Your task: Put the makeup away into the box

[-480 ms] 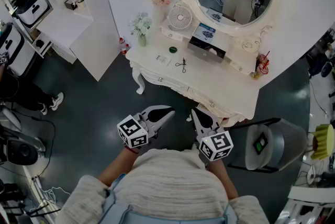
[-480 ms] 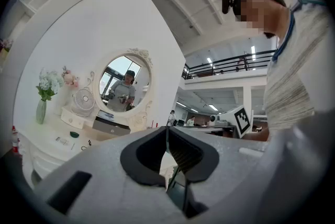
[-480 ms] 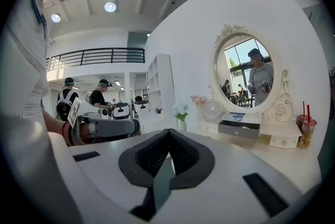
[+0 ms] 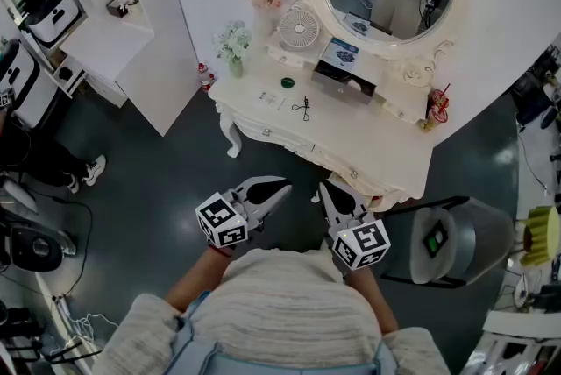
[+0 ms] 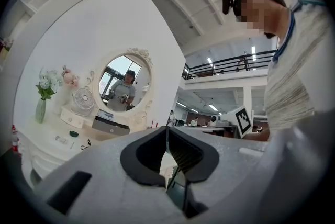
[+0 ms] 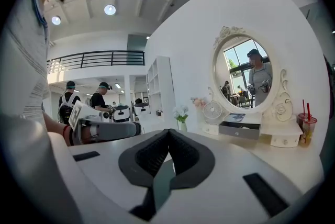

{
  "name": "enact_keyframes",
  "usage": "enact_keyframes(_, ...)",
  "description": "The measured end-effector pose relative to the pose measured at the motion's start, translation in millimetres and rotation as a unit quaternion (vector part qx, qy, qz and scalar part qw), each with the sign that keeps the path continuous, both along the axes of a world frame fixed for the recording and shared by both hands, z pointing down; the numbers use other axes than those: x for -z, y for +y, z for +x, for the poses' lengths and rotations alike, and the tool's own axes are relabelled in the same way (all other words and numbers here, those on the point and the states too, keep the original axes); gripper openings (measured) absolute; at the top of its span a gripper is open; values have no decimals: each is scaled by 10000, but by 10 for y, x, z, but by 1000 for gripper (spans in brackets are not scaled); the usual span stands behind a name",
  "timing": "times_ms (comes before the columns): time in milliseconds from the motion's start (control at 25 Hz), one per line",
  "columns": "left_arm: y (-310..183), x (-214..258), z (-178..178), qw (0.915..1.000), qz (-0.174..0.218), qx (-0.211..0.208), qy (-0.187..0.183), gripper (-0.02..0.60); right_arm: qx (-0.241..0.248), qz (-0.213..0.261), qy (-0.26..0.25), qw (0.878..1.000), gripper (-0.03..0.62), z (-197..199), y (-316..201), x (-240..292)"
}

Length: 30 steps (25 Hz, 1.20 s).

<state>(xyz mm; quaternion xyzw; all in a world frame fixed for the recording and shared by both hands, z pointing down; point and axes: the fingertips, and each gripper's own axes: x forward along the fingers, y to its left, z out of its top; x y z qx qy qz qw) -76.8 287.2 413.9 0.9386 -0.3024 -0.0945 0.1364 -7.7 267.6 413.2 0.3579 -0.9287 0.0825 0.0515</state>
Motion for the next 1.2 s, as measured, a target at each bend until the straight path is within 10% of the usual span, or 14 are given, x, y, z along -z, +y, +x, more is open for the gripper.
enact_keyframes(680,-27,-100,37,9999,-136,1,15,15,-97,-114,-279,9995,9,52,-44,-48)
enact_keyframes(1200,-962,-155,171,9995,-297,14,-84,15,-3,-198,-315,9993,9,123,-1022,-82)
